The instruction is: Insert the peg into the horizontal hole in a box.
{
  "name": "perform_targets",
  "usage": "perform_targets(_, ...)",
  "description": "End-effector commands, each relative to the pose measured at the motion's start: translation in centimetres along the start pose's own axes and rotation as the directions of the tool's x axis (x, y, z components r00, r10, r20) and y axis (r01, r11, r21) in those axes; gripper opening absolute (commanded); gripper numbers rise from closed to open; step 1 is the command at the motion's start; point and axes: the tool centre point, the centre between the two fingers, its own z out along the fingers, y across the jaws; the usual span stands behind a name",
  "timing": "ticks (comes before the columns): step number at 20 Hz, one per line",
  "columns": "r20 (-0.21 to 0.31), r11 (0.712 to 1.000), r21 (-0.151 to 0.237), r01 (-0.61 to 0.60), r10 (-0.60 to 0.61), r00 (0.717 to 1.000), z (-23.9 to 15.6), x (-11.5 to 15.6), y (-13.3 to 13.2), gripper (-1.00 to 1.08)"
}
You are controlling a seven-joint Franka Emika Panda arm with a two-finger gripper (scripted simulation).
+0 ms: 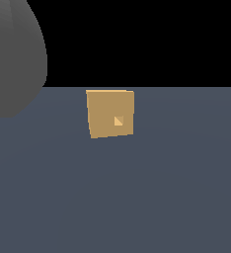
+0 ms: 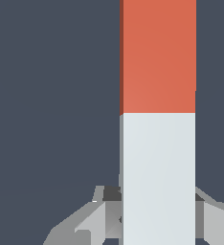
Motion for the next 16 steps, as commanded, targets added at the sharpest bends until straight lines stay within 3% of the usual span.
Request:
perform_targets(1, 0.000, 1.000, -0.001, 0.000, 0.000, 1.000, 0.0, 0.0, 0.0, -1.00)
perform_targets(11, 0.000, 1.000, -0.001, 0.006, -0.006, 1.000, 0.0, 0.2, 0.1, -1.00)
perform_targets(16, 0.000, 0.998, -0.001, 0.068, -0.068, 0.998, -0.3, 2.7, 0.3, -1.00)
